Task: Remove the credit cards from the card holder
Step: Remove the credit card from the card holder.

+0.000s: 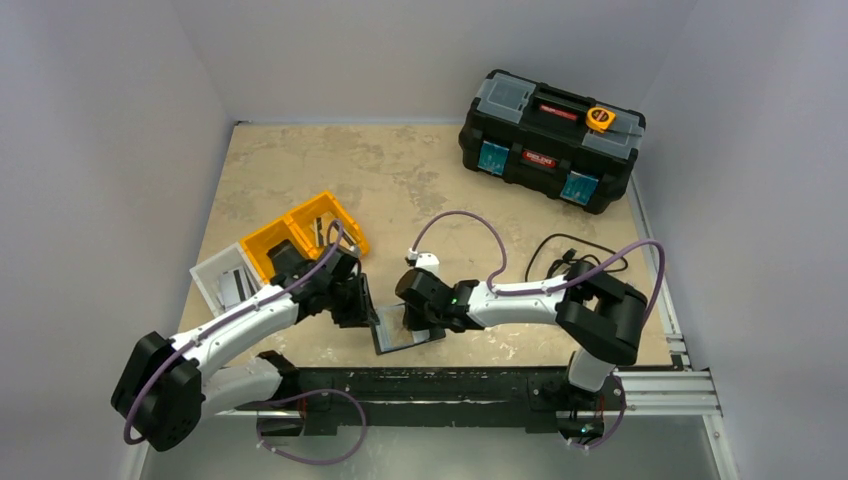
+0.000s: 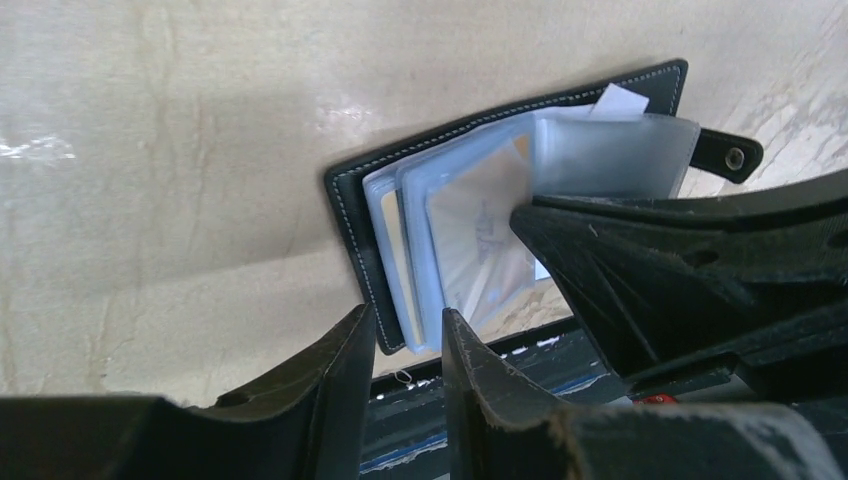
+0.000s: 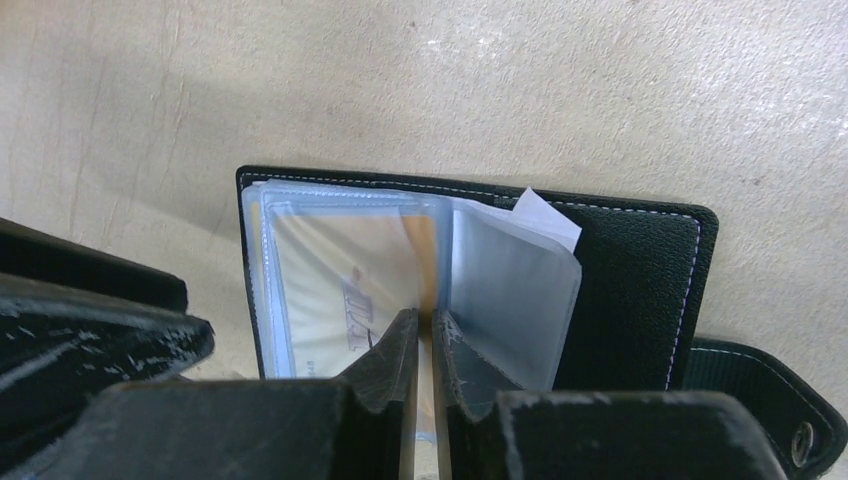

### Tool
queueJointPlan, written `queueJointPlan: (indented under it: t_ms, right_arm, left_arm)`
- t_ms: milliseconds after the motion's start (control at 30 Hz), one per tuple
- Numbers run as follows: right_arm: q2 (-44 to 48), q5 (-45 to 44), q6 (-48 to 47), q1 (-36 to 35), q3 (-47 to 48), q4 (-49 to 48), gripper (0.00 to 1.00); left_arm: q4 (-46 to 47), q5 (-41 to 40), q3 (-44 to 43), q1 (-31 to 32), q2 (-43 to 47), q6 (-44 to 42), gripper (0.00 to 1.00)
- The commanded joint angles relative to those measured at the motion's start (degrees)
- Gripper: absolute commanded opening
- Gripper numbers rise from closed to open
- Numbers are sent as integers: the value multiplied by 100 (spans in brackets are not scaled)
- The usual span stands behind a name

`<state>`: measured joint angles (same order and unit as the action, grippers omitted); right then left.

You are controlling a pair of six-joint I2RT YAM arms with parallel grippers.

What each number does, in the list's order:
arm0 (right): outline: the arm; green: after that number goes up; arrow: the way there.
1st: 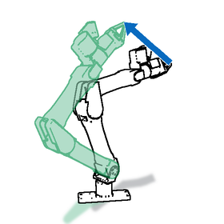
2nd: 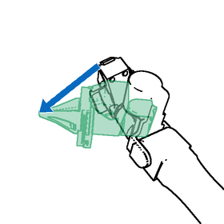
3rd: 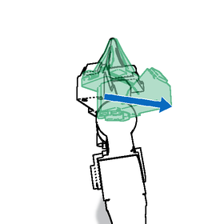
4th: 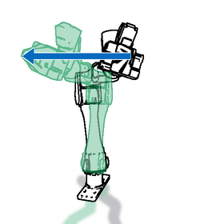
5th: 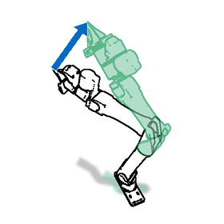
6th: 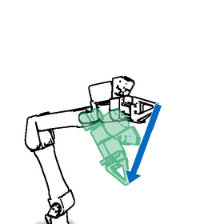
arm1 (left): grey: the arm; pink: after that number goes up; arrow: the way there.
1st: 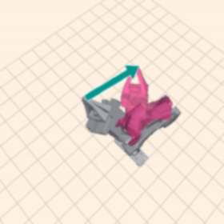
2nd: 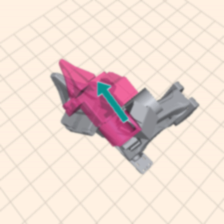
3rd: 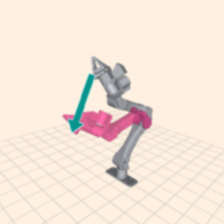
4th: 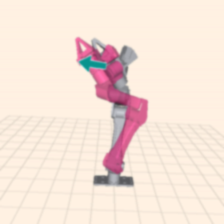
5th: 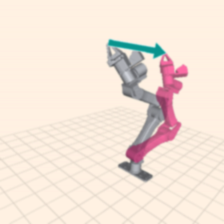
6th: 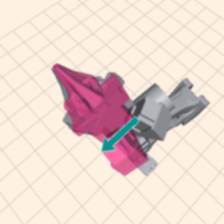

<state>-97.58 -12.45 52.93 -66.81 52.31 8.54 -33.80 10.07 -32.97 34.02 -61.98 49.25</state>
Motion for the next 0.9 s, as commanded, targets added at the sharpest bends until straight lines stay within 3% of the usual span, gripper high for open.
queueJointPlan:
  t_ms: [0,867]
  right_arm:
    - [-147,407,127,39,-367,-27,3]
    - [-216,1223,395,487,-1256,-1212,0]
  left_arm:
    - [331,128,-96,259,-177,35,29]
    - [718,195,-183,778,-306,422,25]
